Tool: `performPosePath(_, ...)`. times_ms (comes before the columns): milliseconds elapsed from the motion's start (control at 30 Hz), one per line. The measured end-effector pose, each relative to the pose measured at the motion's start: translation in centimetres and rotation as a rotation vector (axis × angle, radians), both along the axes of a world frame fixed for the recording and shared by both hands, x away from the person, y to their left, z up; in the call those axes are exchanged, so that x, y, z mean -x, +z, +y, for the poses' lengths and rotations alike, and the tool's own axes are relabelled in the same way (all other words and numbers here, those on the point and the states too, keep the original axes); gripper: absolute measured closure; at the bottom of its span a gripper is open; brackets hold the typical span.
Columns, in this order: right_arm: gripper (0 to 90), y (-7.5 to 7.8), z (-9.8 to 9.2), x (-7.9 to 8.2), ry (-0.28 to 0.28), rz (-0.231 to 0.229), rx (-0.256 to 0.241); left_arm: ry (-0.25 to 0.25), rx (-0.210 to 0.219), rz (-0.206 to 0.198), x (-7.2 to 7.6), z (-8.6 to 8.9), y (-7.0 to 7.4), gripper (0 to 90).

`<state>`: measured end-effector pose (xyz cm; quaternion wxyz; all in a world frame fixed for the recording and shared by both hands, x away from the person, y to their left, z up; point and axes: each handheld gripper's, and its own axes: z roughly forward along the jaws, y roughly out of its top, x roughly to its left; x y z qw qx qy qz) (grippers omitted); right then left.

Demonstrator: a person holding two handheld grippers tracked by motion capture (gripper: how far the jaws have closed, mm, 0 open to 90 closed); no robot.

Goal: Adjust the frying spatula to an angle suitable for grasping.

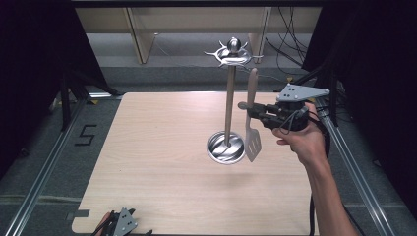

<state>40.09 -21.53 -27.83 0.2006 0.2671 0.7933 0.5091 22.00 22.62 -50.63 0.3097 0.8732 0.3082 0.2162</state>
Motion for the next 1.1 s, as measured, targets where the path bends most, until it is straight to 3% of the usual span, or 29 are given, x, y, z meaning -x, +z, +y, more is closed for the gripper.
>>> performPosePath(67,76.6,0.0,0.1,-0.1,0.001,0.003,0.002,0.007,0.015,-0.002,0.0,-0.1,-0.1,15.2)
performPosePath(100,76.6,0.0,0.2,-0.1,-0.026,-0.002,-0.007,0.008,0.014,0.0,0.0,-0.1,-0.1,15.2)
performPosePath(167,76.5,0.1,0.1,-0.4,-0.01,-0.008,0.012,0.003,0.004,0.001,0.0,0.0,0.0,15.1)
performPosePath(200,76.6,0.1,0.2,-0.3,-0.02,0.008,-0.007,0.004,0.004,0.002,0.0,0.0,0.0,15.1)
performPosePath(333,76.5,0.3,0.2,-0.6,-0.029,0.002,0.003,0.009,0.014,-0.001,0.0,-0.1,-0.2,15.1)
performPosePath(367,76.5,0.3,0.4,-0.6,-0.021,0.018,-0.003,0.01,0.015,0.001,0.1,-0.2,-0.2,15.1)
performPosePath(433,76.5,0.3,0.6,-0.8,-0.03,0.002,0.011,0.01,0.015,0.001,0.1,-0.2,-0.2,15.1)
performPosePath(533,76.5,0.3,0.9,-1.1,-0.03,0.008,0.02,-0.004,-0.001,-0.007,0.0,-0.1,0.0,15.1)
performPosePath(700,76.5,0.4,1.2,-1.3,-0.037,0.038,0.027,0.007,0.012,0.003,0.1,-0.2,-0.1,15.2)
performPosePath(733,76.5,0.4,1.2,-1.5,-0.038,0.02,0.038,0.004,0.007,0.002,0.1,-0.1,-0.1,15.2)
performPosePath(767,76.5,0.4,1.3,-1.4,-0.039,0.041,0.032,0.004,0.005,0.002,0.1,-0.1,-0.1,15.1)
performPosePath(867,76.4,0.5,1.5,-1.7,-0.036,0.022,0.049,0.006,0.011,0.003,0.1,-0.2,-0.1,15.1)
performPosePath(933,76.4,0.5,1.7,-1.7,-0.042,0.039,0.045,0.034,0.032,0.013,0.3,-0.3,-0.2,15.1)
performPosePath(967,76.4,0.5,1.7,-1.8,-0.033,0.031,0.049,0.001,-0.002,-0.007,0.0,-0.1,0.0,15.2)
performPosePath(1100,76.4,0.4,2.0,-1.9,-0.034,0.039,0.038,0.008,0.008,0.0,0.1,-0.1,-0.1,15.1)
